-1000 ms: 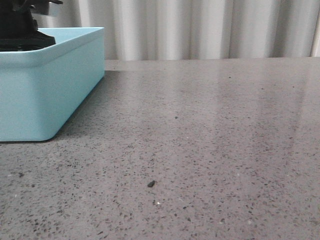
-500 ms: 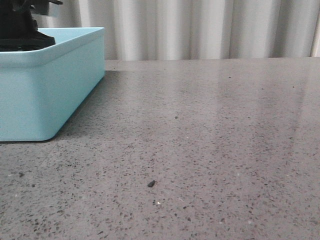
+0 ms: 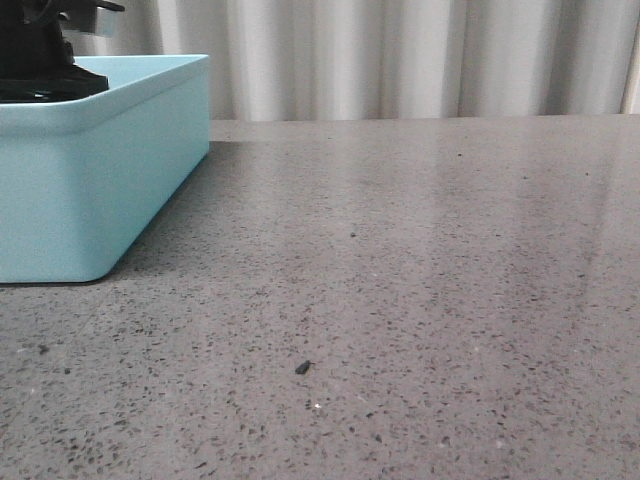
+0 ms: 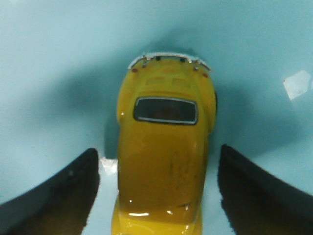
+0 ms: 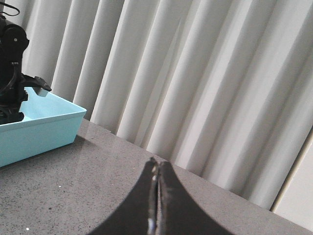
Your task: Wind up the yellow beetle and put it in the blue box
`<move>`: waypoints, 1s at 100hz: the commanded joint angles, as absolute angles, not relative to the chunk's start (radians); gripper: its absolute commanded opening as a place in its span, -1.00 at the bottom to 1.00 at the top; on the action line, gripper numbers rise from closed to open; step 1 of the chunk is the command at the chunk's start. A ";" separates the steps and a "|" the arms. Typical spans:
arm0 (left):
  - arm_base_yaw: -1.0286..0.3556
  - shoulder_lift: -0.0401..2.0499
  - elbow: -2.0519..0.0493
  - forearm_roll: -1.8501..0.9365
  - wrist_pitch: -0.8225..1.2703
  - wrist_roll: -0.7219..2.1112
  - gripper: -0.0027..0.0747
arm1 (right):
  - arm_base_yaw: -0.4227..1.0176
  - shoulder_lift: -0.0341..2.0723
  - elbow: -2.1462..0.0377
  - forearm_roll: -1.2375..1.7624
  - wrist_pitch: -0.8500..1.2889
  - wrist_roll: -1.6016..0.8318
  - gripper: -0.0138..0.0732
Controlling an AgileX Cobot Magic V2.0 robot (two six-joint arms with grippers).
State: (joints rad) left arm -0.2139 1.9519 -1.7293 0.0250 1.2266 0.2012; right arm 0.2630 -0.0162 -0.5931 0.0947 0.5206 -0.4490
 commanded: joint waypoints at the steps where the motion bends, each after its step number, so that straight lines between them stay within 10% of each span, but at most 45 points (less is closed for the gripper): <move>1: -0.211 1.905 -1.753 0.024 1.269 0.179 0.65 | 0.262 -0.022 -0.615 0.088 0.430 -0.458 -0.83; 36: -0.211 1.778 -1.836 0.017 1.233 0.173 0.57 | 0.262 -0.022 -0.615 0.088 0.428 -0.458 -0.83; 76: -0.211 1.457 -1.920 -0.137 1.188 0.167 -0.87 | 0.262 -0.022 -0.615 0.088 0.449 -0.458 -0.83; 100: -0.211 1.196 -1.875 -0.170 1.206 0.167 -0.99 | 0.262 -0.022 -0.615 0.088 0.481 -0.458 -0.83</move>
State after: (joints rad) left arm -0.2139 1.3168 -1.8769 -0.1336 1.2536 0.1817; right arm 0.2630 -0.0162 -0.5931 0.0947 0.5493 -0.4490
